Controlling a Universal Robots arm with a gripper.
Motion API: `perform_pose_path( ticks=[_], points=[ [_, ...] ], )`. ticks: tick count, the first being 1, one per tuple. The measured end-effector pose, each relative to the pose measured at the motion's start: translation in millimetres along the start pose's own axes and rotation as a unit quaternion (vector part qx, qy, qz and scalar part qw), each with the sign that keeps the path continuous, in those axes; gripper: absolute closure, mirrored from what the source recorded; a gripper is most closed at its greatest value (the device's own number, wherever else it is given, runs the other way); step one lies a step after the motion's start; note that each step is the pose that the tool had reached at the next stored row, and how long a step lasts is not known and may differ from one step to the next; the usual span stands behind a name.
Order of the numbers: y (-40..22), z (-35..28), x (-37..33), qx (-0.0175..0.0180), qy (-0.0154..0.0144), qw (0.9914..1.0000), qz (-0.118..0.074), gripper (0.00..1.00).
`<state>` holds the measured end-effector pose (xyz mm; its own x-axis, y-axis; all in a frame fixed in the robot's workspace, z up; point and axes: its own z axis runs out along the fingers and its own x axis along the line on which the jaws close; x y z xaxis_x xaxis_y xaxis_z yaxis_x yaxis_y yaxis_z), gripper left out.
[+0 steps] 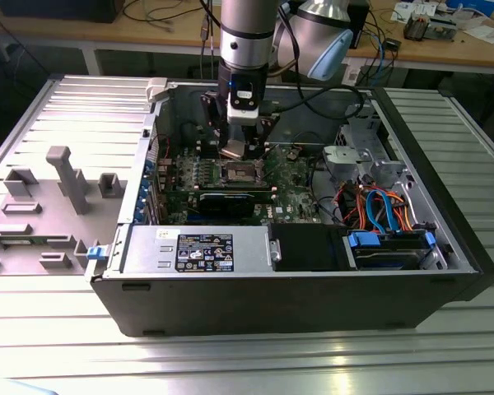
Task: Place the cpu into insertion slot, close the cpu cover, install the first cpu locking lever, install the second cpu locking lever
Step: 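Place the cpu into insertion slot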
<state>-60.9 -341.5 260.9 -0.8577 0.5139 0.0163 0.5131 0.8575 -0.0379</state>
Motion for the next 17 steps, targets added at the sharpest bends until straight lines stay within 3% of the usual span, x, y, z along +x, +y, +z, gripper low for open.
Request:
perform_pose_path(
  ticks=[17],
  points=[
    [0.0, 0.6, 0.0, -0.0003, 0.0006, 0.99987, 0.016, 0.45]
  ],
)
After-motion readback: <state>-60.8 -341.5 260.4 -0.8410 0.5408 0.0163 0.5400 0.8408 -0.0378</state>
